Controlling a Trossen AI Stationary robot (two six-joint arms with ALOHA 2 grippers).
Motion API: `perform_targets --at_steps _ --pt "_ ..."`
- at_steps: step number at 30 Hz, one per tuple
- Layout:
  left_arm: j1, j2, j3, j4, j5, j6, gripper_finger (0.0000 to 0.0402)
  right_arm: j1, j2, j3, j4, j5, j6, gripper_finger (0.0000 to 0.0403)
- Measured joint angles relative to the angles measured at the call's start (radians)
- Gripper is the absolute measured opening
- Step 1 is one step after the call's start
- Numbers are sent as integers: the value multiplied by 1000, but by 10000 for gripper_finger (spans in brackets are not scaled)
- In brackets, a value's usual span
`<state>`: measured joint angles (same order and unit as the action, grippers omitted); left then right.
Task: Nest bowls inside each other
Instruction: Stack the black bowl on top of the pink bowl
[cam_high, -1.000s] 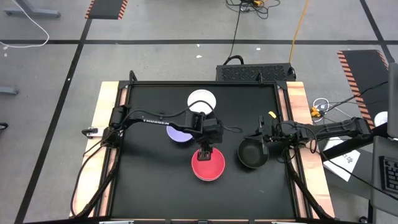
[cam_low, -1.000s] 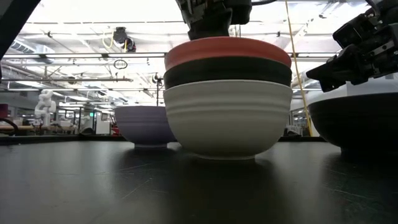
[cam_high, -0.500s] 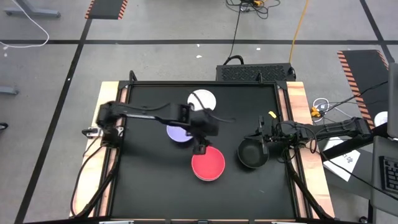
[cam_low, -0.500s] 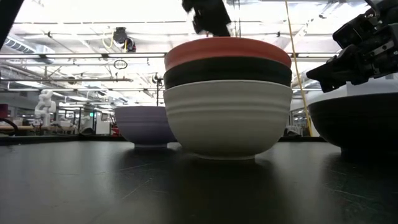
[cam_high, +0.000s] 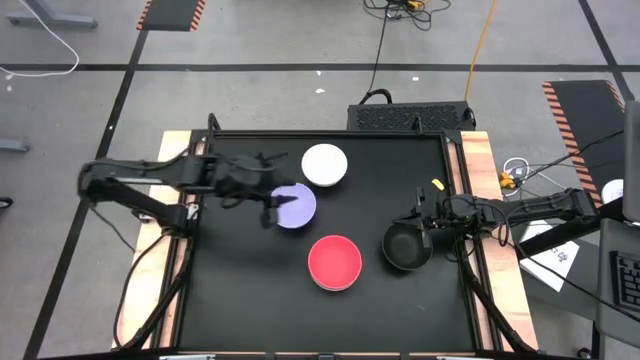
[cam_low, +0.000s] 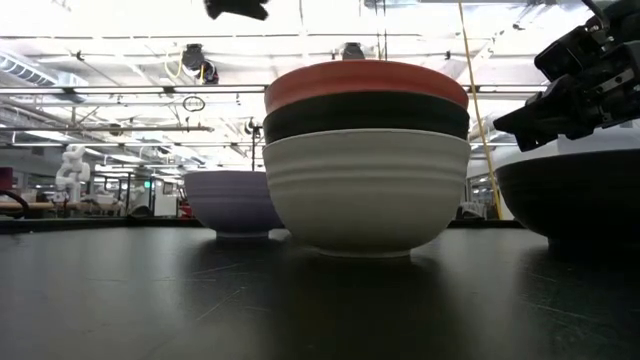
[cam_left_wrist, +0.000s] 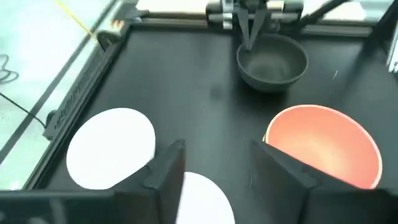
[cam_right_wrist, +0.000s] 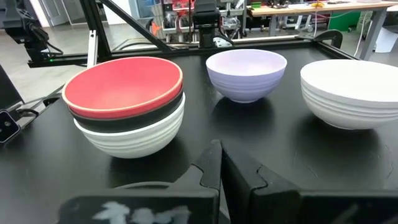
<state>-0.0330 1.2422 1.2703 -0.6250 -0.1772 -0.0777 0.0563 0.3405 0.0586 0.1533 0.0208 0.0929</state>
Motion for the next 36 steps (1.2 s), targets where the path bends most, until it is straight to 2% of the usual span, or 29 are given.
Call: perform_targets --at_steps 5,6,11,17,24,32,36 --pt "-1 -182 -204 129 1 -18 30 0 0 0 9 0 0 0" --pt "-1 -209 -237 148 -1 -22 16 0 0 0 13 0 0 0" --pt "-2 -347 -416 304 -44 -64 15 0 0 0 18 0 4 0" --pt "-2 -470 -633 533 -32 -37 4 0 0 0 22 0 10 0" --pt "0 -585 -750 573 -42 -24 2 0 0 0 22 0 12 0" --pt "0 -753 -796 513 -137 -25 2 0 0 0 22 0 15 0" --pt "0 -819 -859 565 -152 -27 2 0 0 0 22 0 15 0"
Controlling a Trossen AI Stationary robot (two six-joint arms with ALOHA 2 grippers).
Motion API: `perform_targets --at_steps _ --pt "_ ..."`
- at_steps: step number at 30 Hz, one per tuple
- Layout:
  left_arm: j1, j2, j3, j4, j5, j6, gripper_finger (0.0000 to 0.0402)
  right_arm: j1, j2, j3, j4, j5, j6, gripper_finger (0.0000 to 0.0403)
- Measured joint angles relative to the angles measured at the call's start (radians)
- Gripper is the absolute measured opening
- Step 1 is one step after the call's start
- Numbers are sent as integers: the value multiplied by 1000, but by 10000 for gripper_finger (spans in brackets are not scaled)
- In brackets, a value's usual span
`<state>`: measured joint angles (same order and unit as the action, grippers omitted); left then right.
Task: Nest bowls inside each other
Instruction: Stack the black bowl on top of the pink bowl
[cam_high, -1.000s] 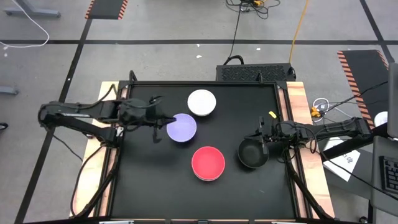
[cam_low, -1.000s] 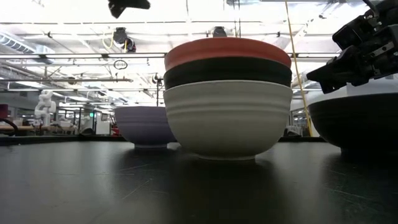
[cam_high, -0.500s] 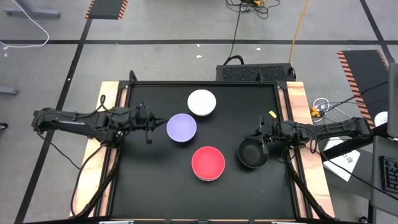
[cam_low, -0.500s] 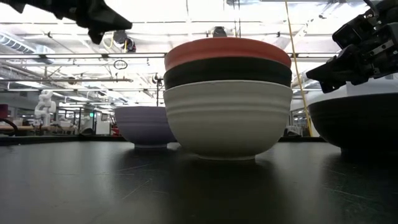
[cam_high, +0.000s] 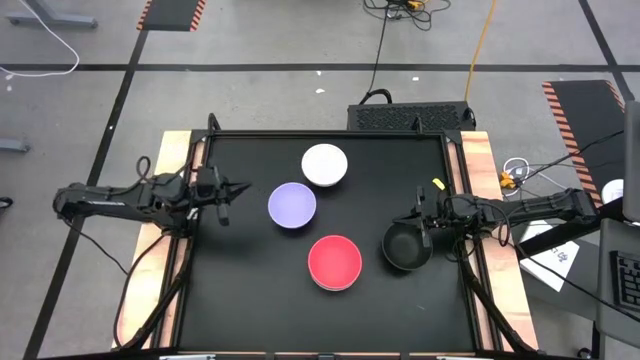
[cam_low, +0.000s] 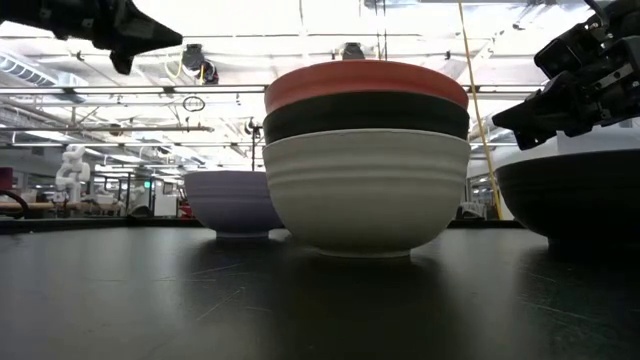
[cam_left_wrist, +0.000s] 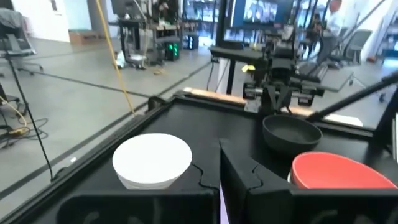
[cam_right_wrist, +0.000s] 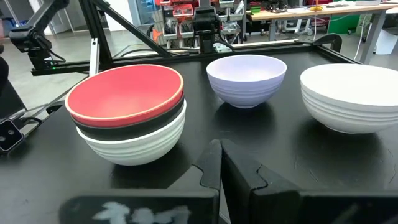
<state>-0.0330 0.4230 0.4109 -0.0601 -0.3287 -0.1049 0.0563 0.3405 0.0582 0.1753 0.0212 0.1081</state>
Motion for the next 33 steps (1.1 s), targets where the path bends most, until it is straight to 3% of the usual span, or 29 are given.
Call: perform_targets --at_steps 12,24,33 --pt "0 -138 -197 124 -105 -35 1 0 0 0 0 0 0 0" --pt "0 -272 -288 109 -72 14 1 0 0 0 0 0 0 0" --pt "0 -287 -301 56 -46 25 1 0 0 0 32 0 -20 0"
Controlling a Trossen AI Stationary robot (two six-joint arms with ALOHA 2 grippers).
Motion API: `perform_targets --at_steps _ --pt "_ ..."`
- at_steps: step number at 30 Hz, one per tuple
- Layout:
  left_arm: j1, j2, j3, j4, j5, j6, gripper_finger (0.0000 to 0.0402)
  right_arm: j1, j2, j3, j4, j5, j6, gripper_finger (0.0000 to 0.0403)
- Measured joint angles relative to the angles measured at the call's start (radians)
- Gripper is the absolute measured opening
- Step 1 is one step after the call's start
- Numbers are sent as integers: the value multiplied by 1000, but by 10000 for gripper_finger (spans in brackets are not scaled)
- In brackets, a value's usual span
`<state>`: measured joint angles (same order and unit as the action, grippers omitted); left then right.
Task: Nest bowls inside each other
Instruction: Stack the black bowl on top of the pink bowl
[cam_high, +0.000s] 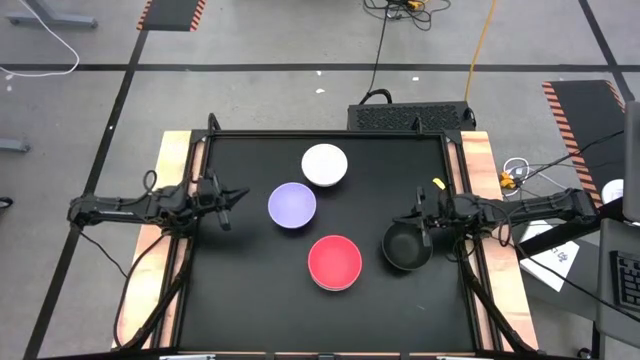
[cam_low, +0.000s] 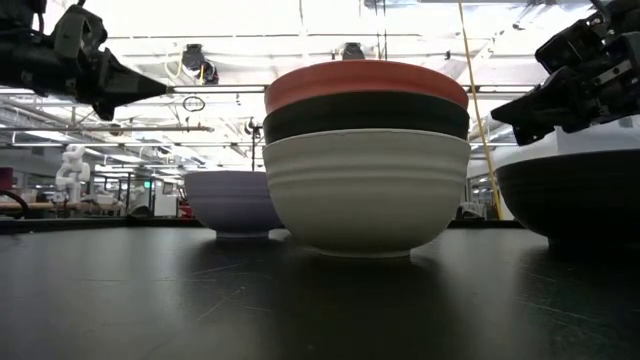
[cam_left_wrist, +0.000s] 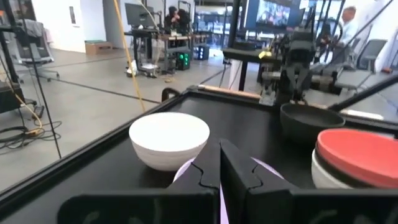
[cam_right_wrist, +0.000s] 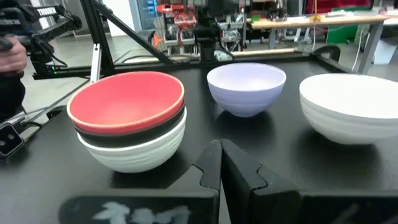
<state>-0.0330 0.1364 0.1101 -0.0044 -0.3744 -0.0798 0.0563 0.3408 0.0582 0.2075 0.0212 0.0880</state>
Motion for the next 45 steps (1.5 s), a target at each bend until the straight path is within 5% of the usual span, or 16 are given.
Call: perform_targets --at_steps 8,15,23,29,45 --pt "0 0 0 -44 1 20 20 0 0 0 83 0 4 11" --pt "0 0 0 -53 3 20 30 0 -1 5 91 0 37 74" --pt "0 1 0 -61 3 25 30 -1 23 239 -344 37 81 176" --pt "0 1 0 -61 3 25 31 -5 93 423 -704 88 139 200" --pt "0 1 0 -59 15 14 31 -5 221 461 -852 15 485 201"
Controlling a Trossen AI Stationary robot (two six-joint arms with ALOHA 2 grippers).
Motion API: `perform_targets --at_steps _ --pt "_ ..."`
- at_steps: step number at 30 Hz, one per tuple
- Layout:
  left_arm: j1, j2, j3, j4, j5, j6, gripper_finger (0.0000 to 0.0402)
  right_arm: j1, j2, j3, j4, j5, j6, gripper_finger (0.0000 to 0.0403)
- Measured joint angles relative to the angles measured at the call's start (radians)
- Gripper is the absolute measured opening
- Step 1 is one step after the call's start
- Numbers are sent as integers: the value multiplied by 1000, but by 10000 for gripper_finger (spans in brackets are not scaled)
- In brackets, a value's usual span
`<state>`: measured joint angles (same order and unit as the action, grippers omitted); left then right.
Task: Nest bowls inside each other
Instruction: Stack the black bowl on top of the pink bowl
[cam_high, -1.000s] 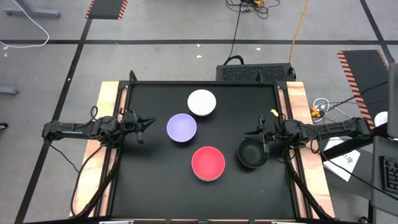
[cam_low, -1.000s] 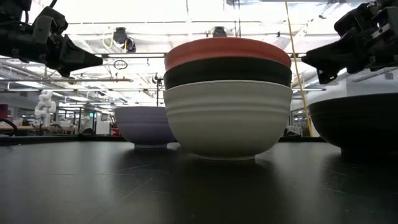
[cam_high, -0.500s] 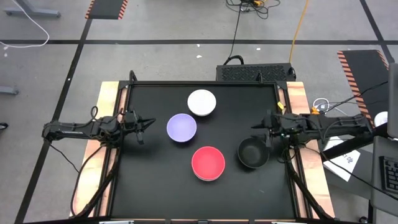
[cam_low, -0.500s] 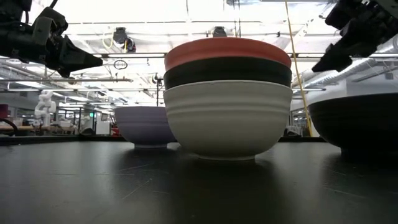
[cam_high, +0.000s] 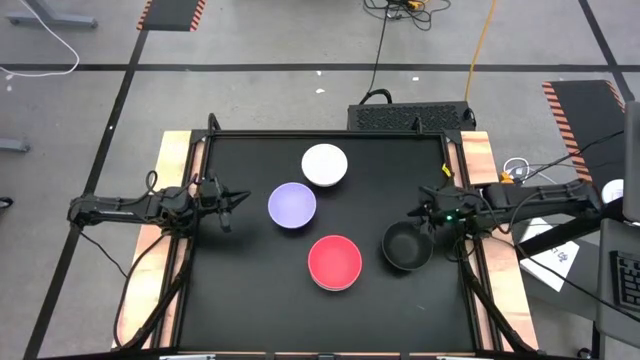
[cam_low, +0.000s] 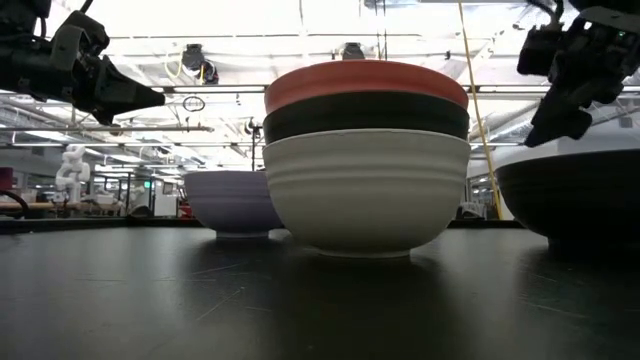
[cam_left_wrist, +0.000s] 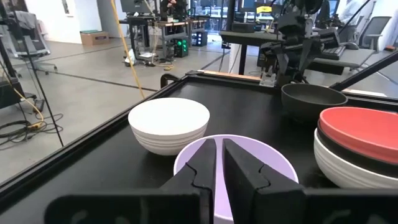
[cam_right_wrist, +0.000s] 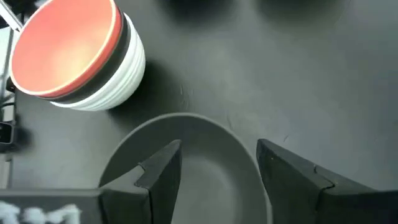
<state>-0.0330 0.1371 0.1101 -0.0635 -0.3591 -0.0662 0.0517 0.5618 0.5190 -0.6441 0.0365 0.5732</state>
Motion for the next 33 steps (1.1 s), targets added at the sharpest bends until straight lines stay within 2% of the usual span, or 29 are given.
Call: perform_targets --at_steps 11,21,33 --pt "0 0 0 1 2 4 31 0 72 2 -46 -15 78 200" --pt "0 0 0 5 2 9 31 -1 145 2 -79 -16 119 183" --pt "0 0 0 5 2 11 31 -1 212 2 -87 -16 122 180"
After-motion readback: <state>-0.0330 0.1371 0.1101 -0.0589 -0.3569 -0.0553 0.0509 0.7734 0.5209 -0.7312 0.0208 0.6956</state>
